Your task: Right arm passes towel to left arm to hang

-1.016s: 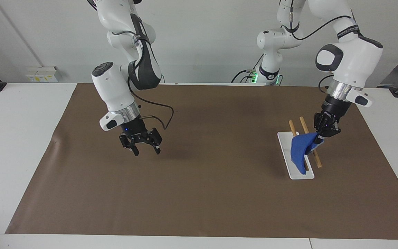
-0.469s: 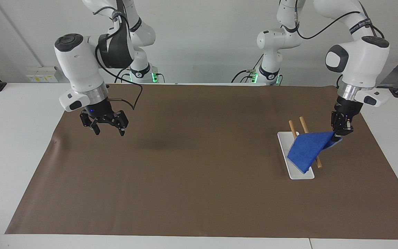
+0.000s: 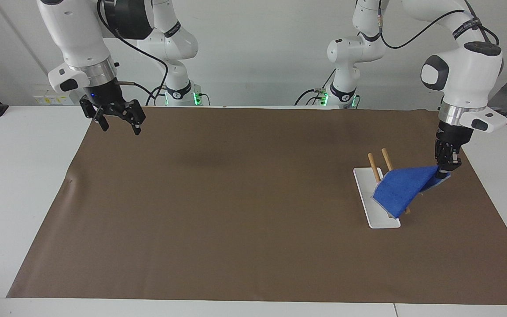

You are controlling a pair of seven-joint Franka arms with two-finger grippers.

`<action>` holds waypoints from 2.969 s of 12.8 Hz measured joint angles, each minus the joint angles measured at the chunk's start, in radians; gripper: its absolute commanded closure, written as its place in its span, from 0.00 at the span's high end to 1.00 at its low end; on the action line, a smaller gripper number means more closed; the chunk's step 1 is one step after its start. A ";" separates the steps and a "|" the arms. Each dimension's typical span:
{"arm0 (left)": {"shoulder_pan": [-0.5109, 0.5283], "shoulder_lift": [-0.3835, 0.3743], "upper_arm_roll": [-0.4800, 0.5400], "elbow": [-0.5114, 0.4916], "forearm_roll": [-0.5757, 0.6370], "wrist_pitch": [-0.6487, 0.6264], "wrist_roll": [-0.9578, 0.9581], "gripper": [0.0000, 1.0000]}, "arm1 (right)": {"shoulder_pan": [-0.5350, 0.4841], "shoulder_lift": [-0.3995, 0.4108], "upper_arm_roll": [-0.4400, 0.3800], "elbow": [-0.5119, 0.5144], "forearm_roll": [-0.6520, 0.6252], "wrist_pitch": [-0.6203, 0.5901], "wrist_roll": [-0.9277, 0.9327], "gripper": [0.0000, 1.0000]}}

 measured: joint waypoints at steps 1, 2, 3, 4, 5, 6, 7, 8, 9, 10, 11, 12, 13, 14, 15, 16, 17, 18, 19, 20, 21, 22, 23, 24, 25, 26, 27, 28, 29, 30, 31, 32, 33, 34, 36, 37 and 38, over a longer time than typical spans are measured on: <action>0.000 0.002 0.000 -0.002 0.000 0.001 0.011 0.00 | -0.004 -0.005 -0.001 0.016 0.000 -0.036 -0.001 1.00; 0.000 0.009 0.000 -0.008 0.000 0.011 0.015 0.00 | -0.004 -0.007 -0.001 0.018 0.000 -0.050 -0.001 1.00; 0.000 0.022 0.000 -0.011 0.000 0.033 0.015 0.00 | -0.003 -0.005 0.000 0.014 0.000 -0.052 -0.001 1.00; -0.001 0.039 0.000 -0.013 0.000 0.058 0.016 0.00 | -0.003 -0.003 0.000 0.010 0.000 -0.054 -0.001 1.00; -0.001 0.060 0.000 -0.014 0.000 0.079 0.018 0.00 | -0.003 -0.001 0.000 0.008 0.000 -0.056 -0.001 1.00; -0.001 0.078 0.000 -0.015 0.000 0.100 0.018 0.00 | -0.003 -0.001 0.000 0.007 0.000 -0.057 -0.001 1.00; -0.001 0.093 -0.001 -0.017 0.000 0.125 0.018 0.00 | -0.003 -0.001 0.000 0.007 0.000 -0.058 -0.001 1.00; -0.001 0.103 -0.001 -0.020 0.000 0.147 0.018 0.00 | -0.003 -0.001 0.000 0.006 0.000 -0.058 -0.001 1.00; -0.001 0.108 -0.001 -0.020 0.000 0.159 0.018 0.00 | -0.003 -0.001 0.000 0.006 0.000 -0.058 -0.001 1.00; -0.001 0.109 -0.001 -0.020 0.000 0.164 0.018 0.09 | -0.003 -0.001 0.000 0.006 0.000 -0.058 -0.001 1.00; -0.001 0.109 -0.001 -0.020 0.000 0.166 0.018 0.25 | -0.003 -0.001 0.000 0.006 0.000 -0.060 -0.001 1.00; -0.001 0.108 -0.001 -0.020 0.000 0.167 0.018 0.35 | -0.003 -0.001 0.000 0.006 0.000 -0.060 -0.005 1.00; -0.001 0.108 -0.001 -0.020 0.000 0.167 0.018 0.47 | -0.003 -0.001 0.000 0.006 -0.001 -0.061 -0.011 1.00; -0.001 0.108 -0.001 -0.020 0.000 0.168 0.018 0.61 | -0.001 -0.001 0.001 0.007 -0.007 -0.069 -0.017 1.00; -0.001 0.108 0.000 -0.020 0.000 0.168 0.018 0.71 | 0.002 -0.002 0.002 0.007 -0.021 -0.083 -0.022 1.00; 0.000 0.109 0.001 -0.019 0.000 0.168 0.018 0.74 | 0.006 -0.002 0.004 0.007 -0.034 -0.093 -0.023 1.00; 0.000 0.109 0.004 -0.016 0.000 0.168 0.018 0.78 | 0.007 -0.002 0.007 0.007 -0.038 -0.097 -0.023 1.00; 0.001 0.109 0.010 -0.010 0.000 0.168 0.018 0.78 | 0.008 -0.002 0.010 0.007 -0.039 -0.099 -0.023 1.00; 0.002 0.110 0.017 0.000 0.000 0.166 0.018 0.79 | 0.008 -0.002 0.011 0.007 -0.039 -0.100 -0.023 1.00; 0.003 0.113 0.028 0.019 0.000 0.155 0.018 0.79 | 0.008 -0.002 0.011 0.007 -0.039 -0.101 -0.023 1.00; 0.005 0.119 0.035 0.047 0.000 0.123 0.019 0.79 | 0.008 -0.003 0.011 0.007 -0.039 -0.101 -0.023 1.00; 0.009 0.128 0.036 0.087 0.000 0.074 0.020 0.78 | 0.008 -0.003 0.011 0.007 -0.039 -0.101 -0.023 1.00; 0.009 0.137 0.035 0.133 0.000 0.019 0.022 0.78 | 0.008 -0.004 0.011 0.007 -0.039 -0.101 -0.023 1.00; 0.008 0.143 0.034 0.174 0.000 -0.030 0.030 0.78 | 0.008 -0.004 0.011 0.007 -0.039 -0.101 -0.023 1.00; 0.008 0.147 0.032 0.213 0.000 -0.077 0.048 0.78 | 0.008 -0.004 0.011 0.007 -0.039 -0.101 -0.023 1.00; 0.008 0.148 0.030 0.250 0.000 -0.125 0.070 0.78 | 0.008 -0.004 0.011 0.007 -0.039 -0.101 -0.023 1.00; 0.008 0.148 0.026 0.289 0.000 -0.180 0.093 0.77 | 0.008 -0.004 0.011 0.007 -0.039 -0.102 -0.023 1.00; 0.008 0.148 0.020 0.325 0.000 -0.232 0.109 0.77 | 0.008 -0.004 0.011 0.007 -0.039 -0.102 -0.023 1.00; 0.008 0.147 0.010 0.356 0.000 -0.277 0.118 0.77 | 0.008 -0.004 0.011 0.007 -0.038 -0.102 -0.023 1.00; 0.008 0.145 -0.006 0.387 0.000 -0.323 0.124 0.77 | 0.008 -0.004 0.011 0.007 -0.022 -0.102 -0.023 1.00; 0.007 0.140 -0.026 0.413 0.000 -0.374 0.131 0.77 | 0.008 -0.004 0.011 0.007 0.000 -0.102 -0.023 1.00; 0.006 0.133 -0.046 0.433 0.000 -0.426 0.146 0.77 | 0.008 -0.004 0.011 0.008 0.010 -0.101 -0.023 1.00; 0.005 0.123 -0.063 0.447 0.000 -0.472 0.172 0.77 | 0.008 -0.004 0.011 0.008 0.012 -0.101 -0.023 1.00; 0.005 0.110 -0.076 0.454 0.000 -0.514 0.207 0.77 | 0.008 -0.004 0.011 0.008 0.013 -0.101 -0.023 1.00; 0.002 0.078 -0.087 0.456 0.000 -0.601 0.313 0.77 | 0.008 -0.002 0.011 0.015 0.013 -0.102 -0.023 1.00; 0.002 0.067 -0.087 0.457 0.000 -0.638 0.383 0.77 | 0.008 0.002 0.011 0.025 0.012 -0.104 -0.023 1.00; 0.002 0.058 -0.086 0.456 0.000 -0.664 0.455 0.77 | 0.008 0.008 0.011 0.034 0.012 -0.110 -0.024 1.00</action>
